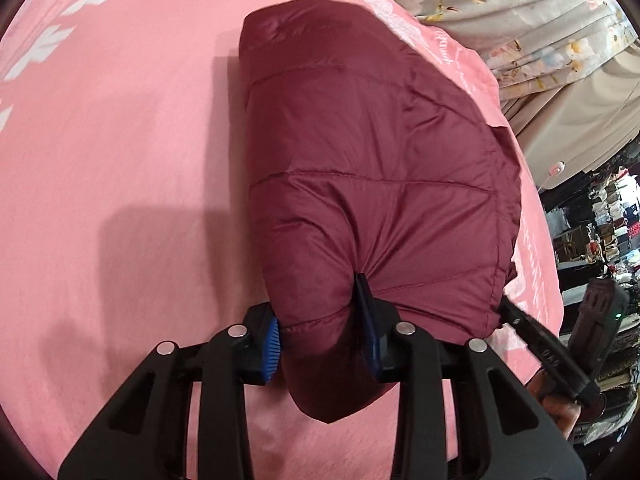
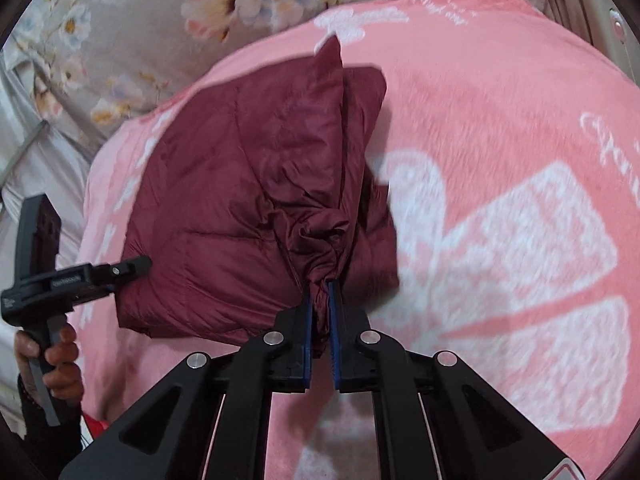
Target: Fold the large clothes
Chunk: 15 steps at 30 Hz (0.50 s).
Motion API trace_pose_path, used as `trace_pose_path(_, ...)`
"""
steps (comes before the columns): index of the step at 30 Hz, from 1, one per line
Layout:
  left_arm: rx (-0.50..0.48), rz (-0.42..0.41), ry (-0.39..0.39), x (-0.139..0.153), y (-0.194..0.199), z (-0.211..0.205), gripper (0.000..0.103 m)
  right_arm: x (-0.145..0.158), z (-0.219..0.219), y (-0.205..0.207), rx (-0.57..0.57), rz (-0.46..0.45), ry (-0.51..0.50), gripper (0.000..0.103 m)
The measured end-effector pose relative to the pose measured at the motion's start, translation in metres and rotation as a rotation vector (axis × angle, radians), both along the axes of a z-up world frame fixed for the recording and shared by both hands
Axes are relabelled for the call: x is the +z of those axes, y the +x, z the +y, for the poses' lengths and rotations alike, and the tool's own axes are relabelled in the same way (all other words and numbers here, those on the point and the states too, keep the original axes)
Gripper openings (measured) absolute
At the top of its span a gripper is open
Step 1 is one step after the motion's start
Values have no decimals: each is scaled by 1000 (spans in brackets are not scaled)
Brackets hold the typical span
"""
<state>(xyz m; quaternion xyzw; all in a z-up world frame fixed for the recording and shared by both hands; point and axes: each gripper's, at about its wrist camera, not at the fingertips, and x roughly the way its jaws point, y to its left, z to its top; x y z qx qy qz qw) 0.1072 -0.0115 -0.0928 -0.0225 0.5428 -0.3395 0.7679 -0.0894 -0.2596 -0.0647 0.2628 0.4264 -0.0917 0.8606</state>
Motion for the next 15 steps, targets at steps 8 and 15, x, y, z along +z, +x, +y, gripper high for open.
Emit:
trace_pose_path(8,97,-269,42,49,-10,1,87,53,-20,-3,-101,-110,-104,44)
trace_pose_path(15,268,-249,9,60,33,-10,94,40,-57,54,-131,-122,17,45)
